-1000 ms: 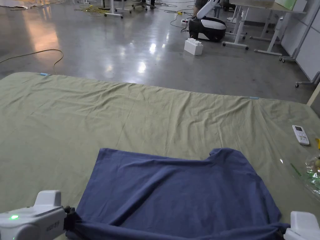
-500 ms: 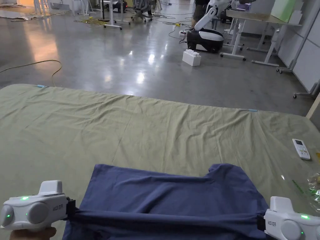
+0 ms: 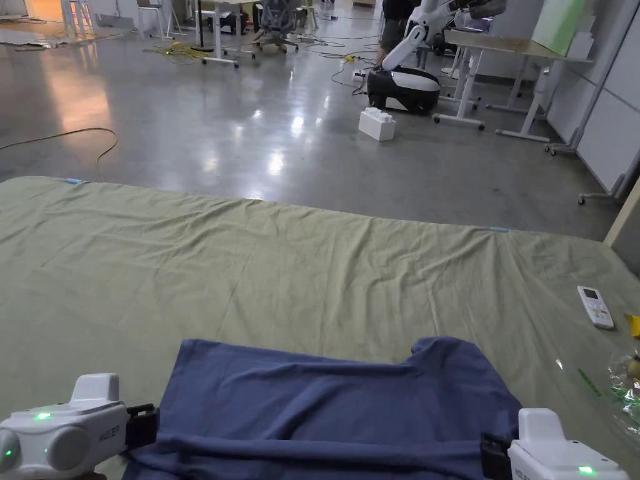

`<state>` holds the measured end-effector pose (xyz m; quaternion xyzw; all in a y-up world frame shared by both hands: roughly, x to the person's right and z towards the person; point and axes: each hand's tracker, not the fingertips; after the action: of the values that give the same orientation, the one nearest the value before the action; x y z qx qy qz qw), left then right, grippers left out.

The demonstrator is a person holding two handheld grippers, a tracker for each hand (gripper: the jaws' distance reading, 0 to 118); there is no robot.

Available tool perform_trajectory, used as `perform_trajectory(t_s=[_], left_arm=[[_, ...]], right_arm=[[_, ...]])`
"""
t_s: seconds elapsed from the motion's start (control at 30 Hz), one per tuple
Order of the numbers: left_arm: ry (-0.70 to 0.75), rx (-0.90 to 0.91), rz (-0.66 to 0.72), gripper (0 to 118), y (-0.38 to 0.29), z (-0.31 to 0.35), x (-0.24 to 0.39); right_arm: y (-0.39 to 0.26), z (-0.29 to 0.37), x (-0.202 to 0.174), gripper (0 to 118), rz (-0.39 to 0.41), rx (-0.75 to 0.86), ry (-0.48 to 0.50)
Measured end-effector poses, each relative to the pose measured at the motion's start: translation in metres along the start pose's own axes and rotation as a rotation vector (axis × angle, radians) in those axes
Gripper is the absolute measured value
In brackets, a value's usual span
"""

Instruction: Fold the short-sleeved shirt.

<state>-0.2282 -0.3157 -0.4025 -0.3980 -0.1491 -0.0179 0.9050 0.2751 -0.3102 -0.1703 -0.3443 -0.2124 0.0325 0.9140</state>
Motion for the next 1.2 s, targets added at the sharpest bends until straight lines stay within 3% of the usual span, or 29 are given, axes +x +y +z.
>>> perform_trajectory(t_s=[0.3,0.37,0.43,0.47,0.57,0.6,0.73,0.83,1.03,1.2], left_arm=[[-0.014,0.32,-0.085,68,-0.045,0.08,0.034],[-0.031,0.375,-0.082,55,-0.057,0.098,0.045],[-0.026,0.418,-0.094,25,-0.067,0.114,0.056],[-0.003,0.439,-0.103,15,-0.071,0.121,0.062],[0.024,0.516,-0.142,4,-0.082,0.14,0.072],[0.022,0.52,-0.152,3,-0.083,0.144,0.074],[0.048,0.525,-0.19,1,-0.084,0.156,0.074],[0.062,0.469,-0.117,1,-0.08,0.152,0.06],[0.039,0.193,0.034,1,-0.069,0.093,0.013],[0.009,-0.003,0.027,2,-0.061,0.04,-0.008]], right_arm=[[-0.014,0.093,-0.046,77,-0.118,0.363,-0.024],[-0.019,0.11,-0.058,57,-0.124,0.411,-0.042],[-0.022,0.123,-0.068,16,-0.114,0.466,-0.055],[-0.021,0.131,-0.072,9,-0.08,0.508,-0.062],[-0.025,0.146,-0.077,2,-0.131,0.498,-0.013],[-0.028,0.149,-0.078,2,-0.162,0.487,-0.002],[-0.03,0.166,-0.081,1,-0.148,0.529,-0.032],[-0.03,0.171,-0.079,1,-0.13,0.546,-0.042],[-0.036,0.165,-0.072,1,-0.141,0.499,-0.044],[-0.046,0.159,-0.067,1,-0.133,0.442,-0.025]])
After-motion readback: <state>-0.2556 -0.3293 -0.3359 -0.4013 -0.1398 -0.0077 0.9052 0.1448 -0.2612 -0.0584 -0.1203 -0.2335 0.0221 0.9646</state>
